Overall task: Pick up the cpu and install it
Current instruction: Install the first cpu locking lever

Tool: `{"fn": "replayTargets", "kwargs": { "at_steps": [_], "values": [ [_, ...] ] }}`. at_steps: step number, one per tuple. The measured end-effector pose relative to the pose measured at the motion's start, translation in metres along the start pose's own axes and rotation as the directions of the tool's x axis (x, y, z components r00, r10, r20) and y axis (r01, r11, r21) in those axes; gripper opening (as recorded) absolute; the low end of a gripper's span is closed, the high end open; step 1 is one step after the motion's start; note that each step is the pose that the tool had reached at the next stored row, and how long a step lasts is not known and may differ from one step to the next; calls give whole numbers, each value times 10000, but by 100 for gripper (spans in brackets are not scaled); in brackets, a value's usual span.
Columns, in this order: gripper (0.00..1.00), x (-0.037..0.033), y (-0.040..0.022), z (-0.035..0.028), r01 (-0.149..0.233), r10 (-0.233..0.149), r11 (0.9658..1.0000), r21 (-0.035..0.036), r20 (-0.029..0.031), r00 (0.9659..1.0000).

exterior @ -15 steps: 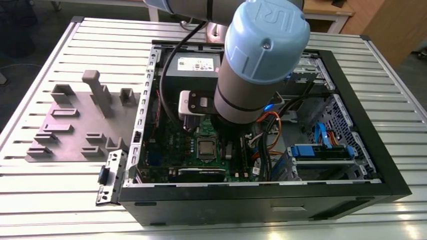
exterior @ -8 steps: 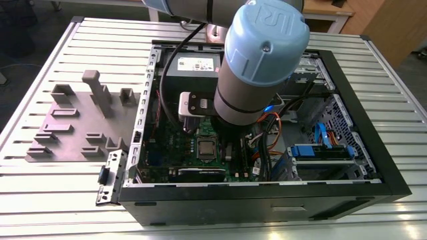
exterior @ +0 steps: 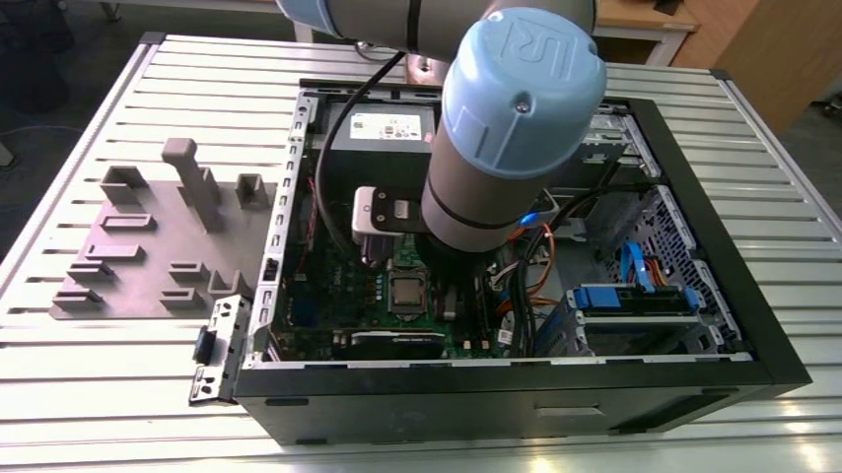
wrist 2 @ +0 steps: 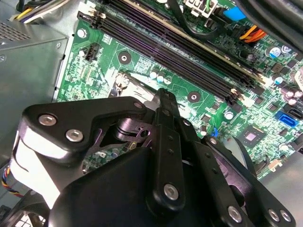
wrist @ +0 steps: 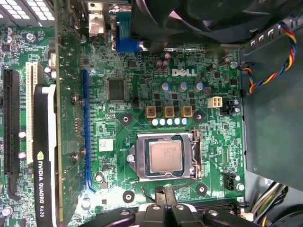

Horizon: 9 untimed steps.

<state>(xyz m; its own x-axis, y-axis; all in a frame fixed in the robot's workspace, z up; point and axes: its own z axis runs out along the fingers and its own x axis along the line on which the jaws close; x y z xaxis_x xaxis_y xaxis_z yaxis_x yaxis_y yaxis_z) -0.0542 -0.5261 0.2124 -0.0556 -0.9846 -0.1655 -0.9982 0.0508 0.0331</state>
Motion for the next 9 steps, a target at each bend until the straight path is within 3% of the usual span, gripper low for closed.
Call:
{"fn": "replayTargets", "kwargs": {
  "at_steps": [9],
  "values": [
    [11, 45, -4, 63, -1, 1, 10000, 1, -21, 10000]
  ]
}}
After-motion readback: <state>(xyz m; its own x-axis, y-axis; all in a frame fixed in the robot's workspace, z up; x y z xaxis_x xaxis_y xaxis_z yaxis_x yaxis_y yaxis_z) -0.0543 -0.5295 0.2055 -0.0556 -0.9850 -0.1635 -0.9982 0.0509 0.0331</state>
